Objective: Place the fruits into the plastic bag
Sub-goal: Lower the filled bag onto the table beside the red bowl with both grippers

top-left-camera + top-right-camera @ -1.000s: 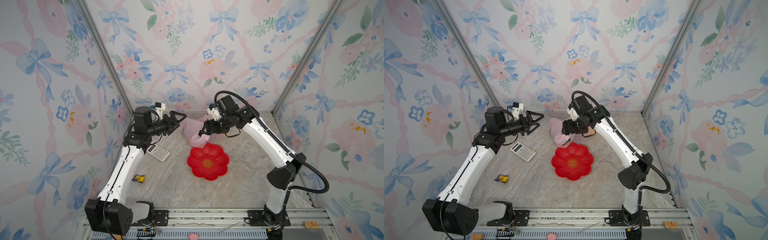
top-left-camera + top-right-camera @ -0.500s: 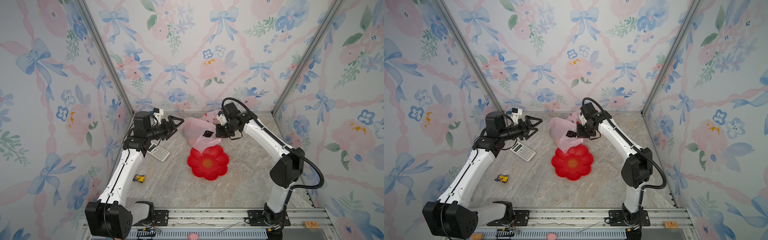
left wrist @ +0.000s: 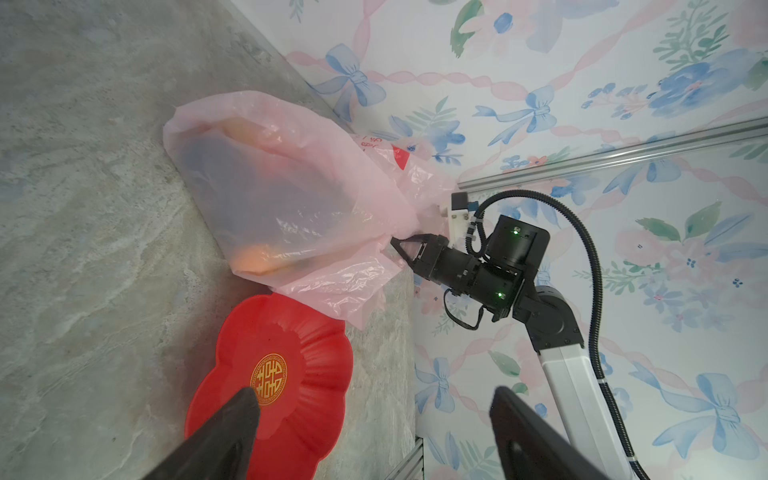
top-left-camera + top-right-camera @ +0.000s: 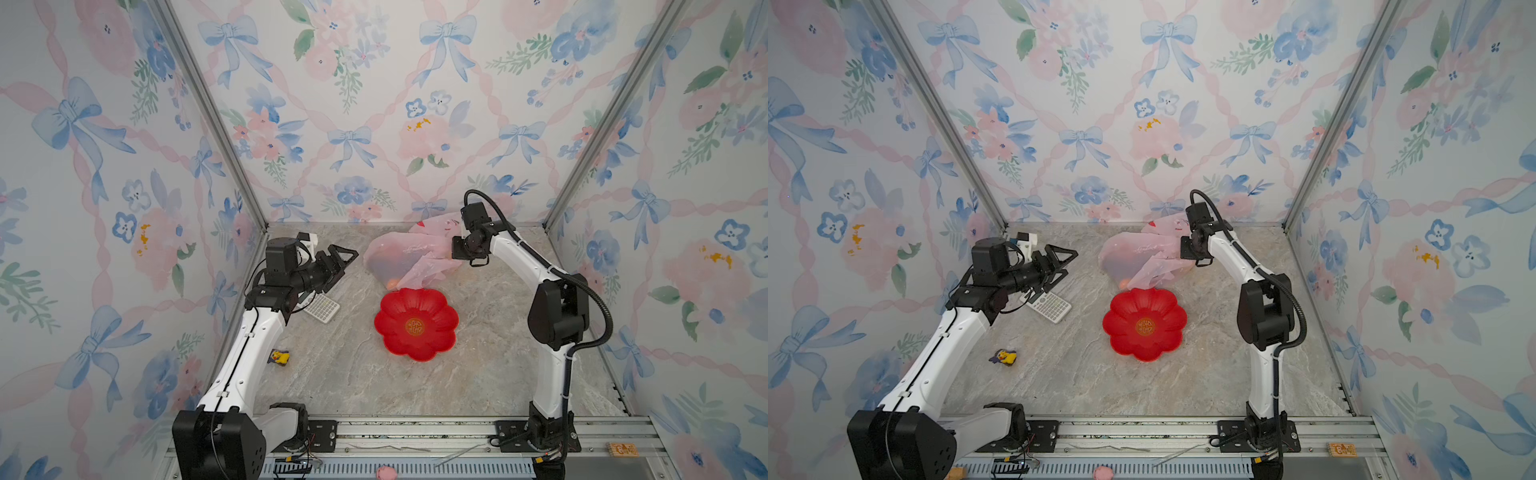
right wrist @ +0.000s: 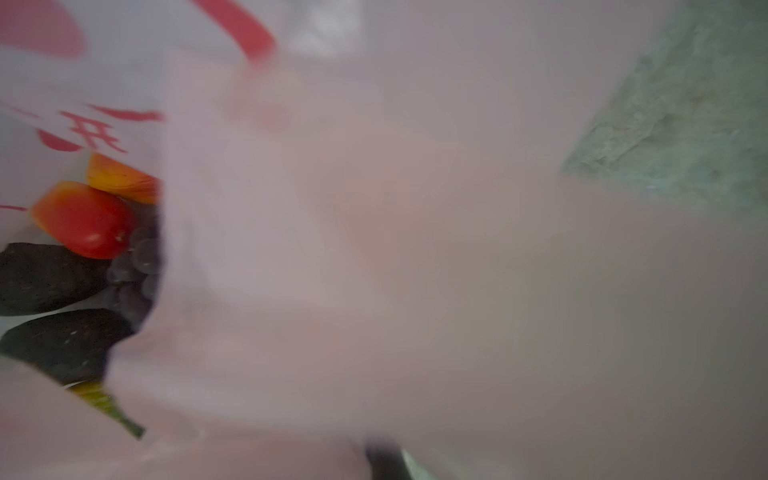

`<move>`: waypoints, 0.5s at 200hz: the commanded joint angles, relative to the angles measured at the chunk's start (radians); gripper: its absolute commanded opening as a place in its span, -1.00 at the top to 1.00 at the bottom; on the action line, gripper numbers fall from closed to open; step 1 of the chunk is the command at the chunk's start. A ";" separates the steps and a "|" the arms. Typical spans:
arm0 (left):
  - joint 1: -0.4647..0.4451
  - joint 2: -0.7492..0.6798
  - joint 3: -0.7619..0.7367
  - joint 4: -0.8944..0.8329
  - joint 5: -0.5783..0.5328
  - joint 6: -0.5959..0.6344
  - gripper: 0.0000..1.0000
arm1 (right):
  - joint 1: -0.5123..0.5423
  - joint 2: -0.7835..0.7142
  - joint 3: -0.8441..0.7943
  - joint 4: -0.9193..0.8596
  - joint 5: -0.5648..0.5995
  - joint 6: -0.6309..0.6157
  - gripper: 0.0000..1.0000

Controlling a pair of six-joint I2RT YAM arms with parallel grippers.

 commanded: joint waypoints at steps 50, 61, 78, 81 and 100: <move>0.017 -0.023 -0.023 0.000 -0.033 0.035 -0.81 | -0.032 0.000 0.095 -0.054 -0.061 0.009 0.26; 0.016 -0.025 -0.023 0.000 -0.040 0.037 -0.82 | -0.034 -0.043 0.071 -0.053 -0.086 0.018 0.06; 0.018 -0.026 -0.023 0.000 -0.048 0.039 -0.83 | -0.039 -0.105 0.047 -0.069 -0.139 0.033 -0.20; 0.018 -0.026 -0.023 0.000 -0.050 0.040 -0.83 | -0.040 -0.116 0.043 -0.072 -0.148 0.035 -0.24; 0.018 -0.032 -0.026 0.001 -0.061 0.046 -0.84 | -0.041 -0.176 0.024 -0.092 -0.235 0.042 -0.44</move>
